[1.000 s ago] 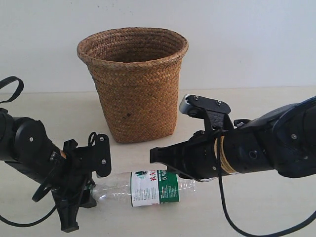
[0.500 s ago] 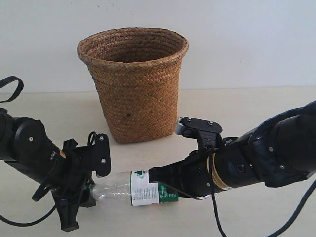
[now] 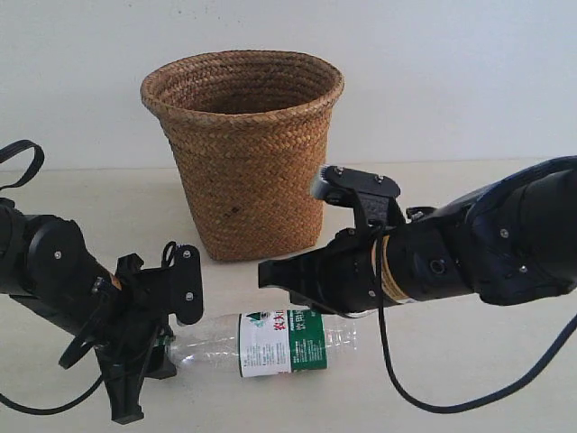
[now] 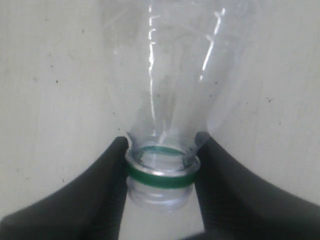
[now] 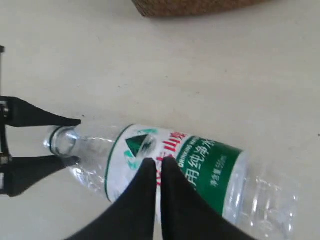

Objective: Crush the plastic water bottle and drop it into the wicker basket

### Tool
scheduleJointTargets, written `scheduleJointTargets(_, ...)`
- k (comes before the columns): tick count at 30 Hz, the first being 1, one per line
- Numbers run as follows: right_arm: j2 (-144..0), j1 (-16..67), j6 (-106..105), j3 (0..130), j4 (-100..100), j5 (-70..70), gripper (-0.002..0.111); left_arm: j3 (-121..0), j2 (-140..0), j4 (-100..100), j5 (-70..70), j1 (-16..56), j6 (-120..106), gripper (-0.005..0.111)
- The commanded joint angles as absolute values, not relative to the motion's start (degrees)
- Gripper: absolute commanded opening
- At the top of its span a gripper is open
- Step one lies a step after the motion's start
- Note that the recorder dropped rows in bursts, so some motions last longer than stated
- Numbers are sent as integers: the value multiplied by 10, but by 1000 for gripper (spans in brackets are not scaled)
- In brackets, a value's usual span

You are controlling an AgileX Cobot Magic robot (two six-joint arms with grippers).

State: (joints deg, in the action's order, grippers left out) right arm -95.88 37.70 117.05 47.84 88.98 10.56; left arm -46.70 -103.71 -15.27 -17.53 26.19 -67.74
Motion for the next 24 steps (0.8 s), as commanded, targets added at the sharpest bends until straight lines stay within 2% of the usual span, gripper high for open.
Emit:
scheduleJointTargets(1,-967,378,1169,481,894,117,0,-469,-1038,-155,-182,265,-687,4)
scheduleJointTargets(14,-1071,378,1166,481,892,63,0,-469,-1038,-155,-187,265,-697,4)
scheduleJointTargets(20,-1079,378,1175,481,893,152,0,-469,-1038,-155,-187,265,-700,4)
scheduleJointTargets(24,-1088,378,1180,480,893,152,0,-469,-1038,-155,-184,265,-700,4)
